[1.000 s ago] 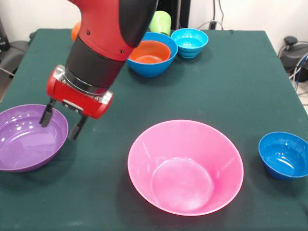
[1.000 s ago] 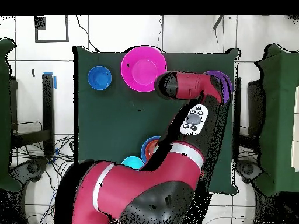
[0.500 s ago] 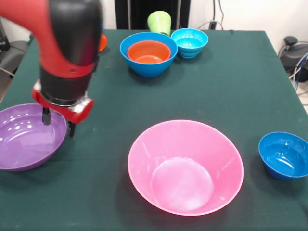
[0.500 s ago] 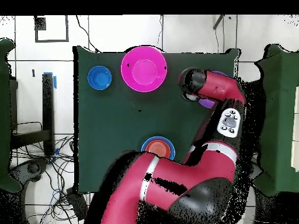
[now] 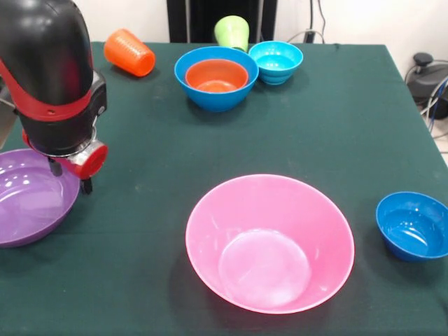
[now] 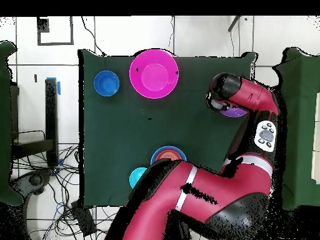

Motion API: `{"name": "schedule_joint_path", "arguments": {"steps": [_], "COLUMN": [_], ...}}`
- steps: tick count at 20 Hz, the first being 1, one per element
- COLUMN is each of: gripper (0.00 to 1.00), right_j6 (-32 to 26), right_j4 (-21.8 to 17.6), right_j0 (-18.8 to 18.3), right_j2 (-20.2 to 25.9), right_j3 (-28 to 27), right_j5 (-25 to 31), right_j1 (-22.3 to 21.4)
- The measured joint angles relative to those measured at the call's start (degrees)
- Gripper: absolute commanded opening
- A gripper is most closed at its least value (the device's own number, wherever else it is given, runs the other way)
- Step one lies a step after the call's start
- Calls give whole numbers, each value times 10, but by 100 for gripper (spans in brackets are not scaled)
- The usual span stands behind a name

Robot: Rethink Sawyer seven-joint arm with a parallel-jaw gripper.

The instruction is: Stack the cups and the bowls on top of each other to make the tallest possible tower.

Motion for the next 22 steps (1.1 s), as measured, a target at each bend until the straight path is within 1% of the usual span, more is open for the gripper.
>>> {"name": "schedule_joint_path", "arguments": {"steps": [10,22], "gripper": [100,100], "right_j6": [0,0], "right_j4": [-4,-4], "right_j0": [8,10], "right_j2": [7,9], "right_j3": [-37,-45], "right_j5": [0,0], "right_j1": [2,1]}}
